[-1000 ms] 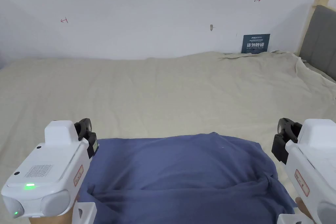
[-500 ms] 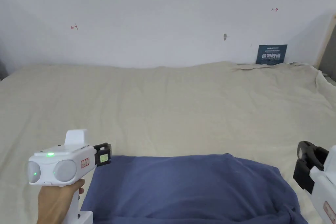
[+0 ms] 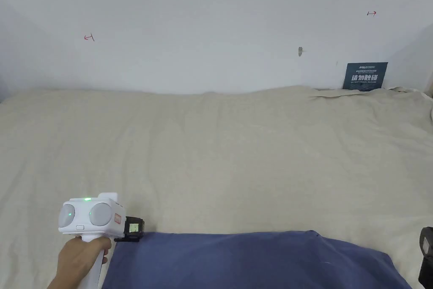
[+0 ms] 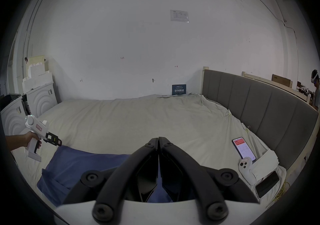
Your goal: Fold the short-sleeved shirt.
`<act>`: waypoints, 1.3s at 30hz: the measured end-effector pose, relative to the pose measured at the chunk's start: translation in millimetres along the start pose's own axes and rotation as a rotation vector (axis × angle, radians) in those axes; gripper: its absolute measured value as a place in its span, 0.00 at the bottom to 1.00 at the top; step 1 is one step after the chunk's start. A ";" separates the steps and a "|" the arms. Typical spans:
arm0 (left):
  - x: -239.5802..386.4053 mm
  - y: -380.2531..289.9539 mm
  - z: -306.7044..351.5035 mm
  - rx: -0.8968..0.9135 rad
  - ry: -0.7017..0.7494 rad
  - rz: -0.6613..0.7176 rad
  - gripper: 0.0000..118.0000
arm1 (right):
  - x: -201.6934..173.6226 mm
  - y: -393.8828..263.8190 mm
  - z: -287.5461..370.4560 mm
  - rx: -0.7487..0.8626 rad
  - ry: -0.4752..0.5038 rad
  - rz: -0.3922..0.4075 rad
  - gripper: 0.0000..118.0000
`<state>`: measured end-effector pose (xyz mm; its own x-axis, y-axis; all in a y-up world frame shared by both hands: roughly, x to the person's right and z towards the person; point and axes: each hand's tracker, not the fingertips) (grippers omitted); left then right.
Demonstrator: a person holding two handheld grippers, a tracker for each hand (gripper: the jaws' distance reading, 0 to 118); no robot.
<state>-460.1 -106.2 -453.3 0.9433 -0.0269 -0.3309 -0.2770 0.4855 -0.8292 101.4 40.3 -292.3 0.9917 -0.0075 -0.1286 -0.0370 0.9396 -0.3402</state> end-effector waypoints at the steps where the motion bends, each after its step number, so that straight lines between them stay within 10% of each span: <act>1: -0.1 0.8 -7.8 -0.012 0.002 0.000 0.77 | 0.7 0.3 -17.1 -0.007 -0.005 -0.001 0.00; 7: 0.8 -3.5 -22.4 -0.031 -0.045 0.041 0.38 | 3.0 -4.2 -40.1 -0.049 -0.007 -0.006 0.00; 10: 5.5 -5.5 -13.7 -0.006 -0.114 0.011 0.02 | 4.5 -3.4 -47.8 -0.058 -0.010 -0.006 0.00; 23: 14.1 -36.8 91.6 0.160 -0.202 -0.061 0.01 | 41.8 -10.0 -165.4 -0.317 0.075 -0.092 0.03; 28: 10.0 -46.7 114.5 0.190 -0.216 -0.068 0.01 | 54.7 -35.1 -223.6 -0.539 0.079 -0.154 0.84; 35: 7.0 -46.7 117.5 0.194 -0.227 -0.074 0.01 | 47.9 -61.4 -267.8 -0.656 0.035 -0.116 0.83; 39: 7.6 -45.6 115.0 0.187 -0.226 -0.076 0.01 | 40.2 -68.8 -271.0 -0.681 0.036 -0.096 0.60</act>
<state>-419.2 -28.0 -366.1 0.9826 0.1157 -0.1454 -0.1857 0.6425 -0.7435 110.4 -117.4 -526.5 0.9901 -0.1025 -0.0958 -0.0304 0.5095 -0.8599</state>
